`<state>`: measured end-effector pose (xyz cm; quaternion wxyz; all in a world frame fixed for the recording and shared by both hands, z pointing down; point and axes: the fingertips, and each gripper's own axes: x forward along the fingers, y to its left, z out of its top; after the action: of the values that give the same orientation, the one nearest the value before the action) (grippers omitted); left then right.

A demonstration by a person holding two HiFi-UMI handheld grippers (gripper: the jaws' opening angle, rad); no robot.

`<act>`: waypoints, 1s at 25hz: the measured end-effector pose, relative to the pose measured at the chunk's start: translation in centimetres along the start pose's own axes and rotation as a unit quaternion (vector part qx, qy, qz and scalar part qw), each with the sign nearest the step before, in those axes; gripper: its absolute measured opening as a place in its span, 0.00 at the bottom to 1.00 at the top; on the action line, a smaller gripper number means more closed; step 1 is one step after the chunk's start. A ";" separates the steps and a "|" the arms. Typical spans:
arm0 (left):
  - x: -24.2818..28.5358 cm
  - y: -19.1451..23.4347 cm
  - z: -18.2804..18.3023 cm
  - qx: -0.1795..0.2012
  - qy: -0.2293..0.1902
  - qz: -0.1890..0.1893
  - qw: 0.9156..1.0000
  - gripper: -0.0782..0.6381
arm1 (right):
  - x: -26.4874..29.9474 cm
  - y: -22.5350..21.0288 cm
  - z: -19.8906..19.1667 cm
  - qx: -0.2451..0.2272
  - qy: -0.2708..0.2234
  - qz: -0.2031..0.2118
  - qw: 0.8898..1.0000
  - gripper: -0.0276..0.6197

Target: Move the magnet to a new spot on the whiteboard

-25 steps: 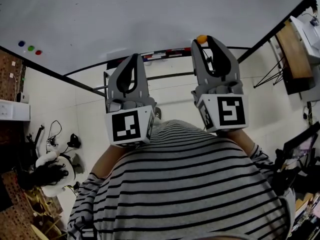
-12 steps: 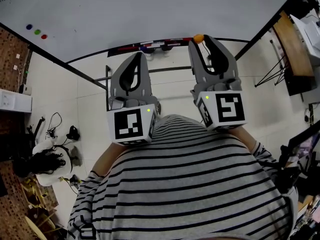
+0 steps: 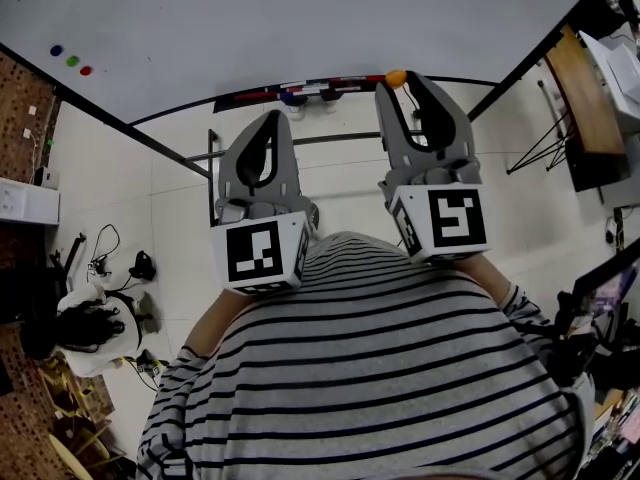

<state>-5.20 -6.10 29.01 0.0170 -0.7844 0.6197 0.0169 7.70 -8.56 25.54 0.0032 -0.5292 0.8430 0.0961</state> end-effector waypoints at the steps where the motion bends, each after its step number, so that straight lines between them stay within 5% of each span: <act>1: 0.3 0.5 -0.3 -0.002 0.003 0.001 1.000 0.13 | 0.5 0.1 -0.2 -0.002 0.001 -0.001 1.000 0.23; 25: 14.8 15.0 0.8 0.003 0.000 -0.006 1.000 0.13 | 23.7 -2.6 3.5 -0.039 -0.047 -0.065 0.996 0.23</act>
<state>-16.40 -23.94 27.47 0.0198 -0.7883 0.6148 0.0147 -0.80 -30.21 19.12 0.0282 -0.5778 0.8011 0.1532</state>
